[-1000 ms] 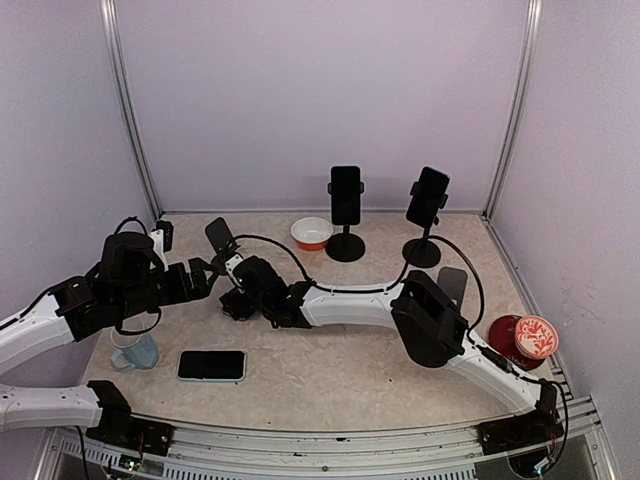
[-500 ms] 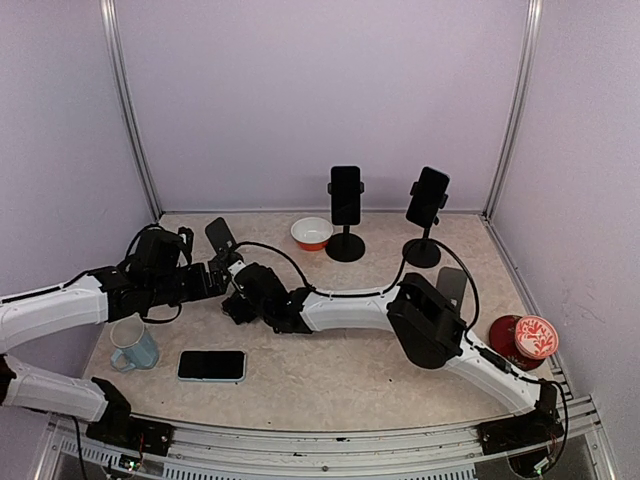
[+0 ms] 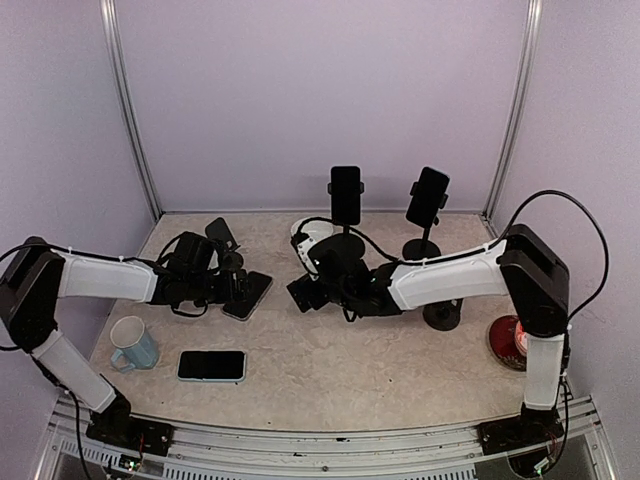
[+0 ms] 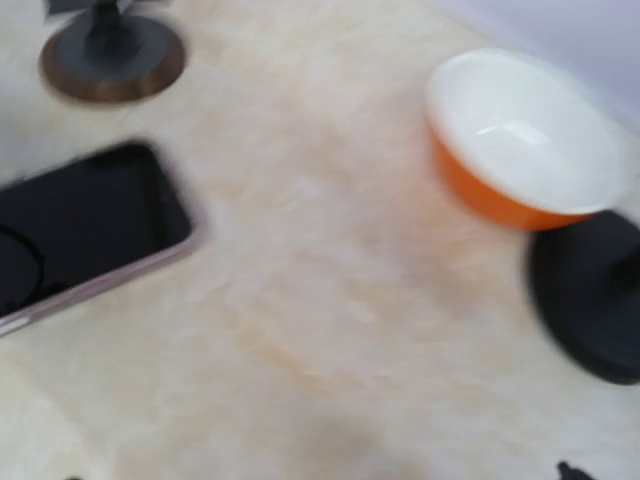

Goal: Place the phone on the phone stand
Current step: Adjust the phone at the center of the board.

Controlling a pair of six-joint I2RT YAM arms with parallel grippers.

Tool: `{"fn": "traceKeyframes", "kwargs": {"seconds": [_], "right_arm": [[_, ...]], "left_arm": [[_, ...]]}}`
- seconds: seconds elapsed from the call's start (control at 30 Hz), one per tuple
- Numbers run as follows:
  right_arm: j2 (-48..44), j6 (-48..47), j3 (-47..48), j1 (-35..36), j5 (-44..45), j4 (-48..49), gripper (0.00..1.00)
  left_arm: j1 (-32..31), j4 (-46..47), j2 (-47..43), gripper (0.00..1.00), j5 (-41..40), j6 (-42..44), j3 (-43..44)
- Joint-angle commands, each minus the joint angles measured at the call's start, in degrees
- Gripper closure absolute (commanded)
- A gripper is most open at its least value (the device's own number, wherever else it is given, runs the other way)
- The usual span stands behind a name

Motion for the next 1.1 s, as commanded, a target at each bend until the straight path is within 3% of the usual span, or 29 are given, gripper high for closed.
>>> {"fn": "traceKeyframes", "kwargs": {"seconds": [0.0, 0.27, 0.5, 0.8, 0.93, 1.07], "right_arm": [[-8.26, 0.59, -5.84, -0.5, 1.49, 2.3, 0.0], [-15.87, 0.99, -10.78, -2.01, 2.26, 1.46, 0.0], [-18.98, 3.23, -12.71, -4.47, 0.96, -0.15, 0.0], [-15.69, 8.02, -10.69, -5.91, -2.53, -5.4, 0.0], [-13.91, 8.9, -9.56, -6.46, -5.87, -6.58, 0.0], [-11.06, 6.49, -6.4, -6.95, -12.93, -9.59, 0.0]], "left_arm": [[0.54, 2.76, 4.91, 0.01, -0.83, 2.09, 3.01], [-1.53, 3.6, 12.74, 0.01, 0.17, 1.51, 5.76], [-4.66, 5.0, 13.94, 0.01, 2.54, 0.28, 5.19], [-14.46, 15.16, 13.43, 0.01, 13.2, -0.84, 6.48], [-14.97, 13.86, 11.58, 0.01, 11.2, -0.06, 7.77], [-12.65, 12.63, 2.99, 0.01, 8.84, -1.17, 4.35]]}}
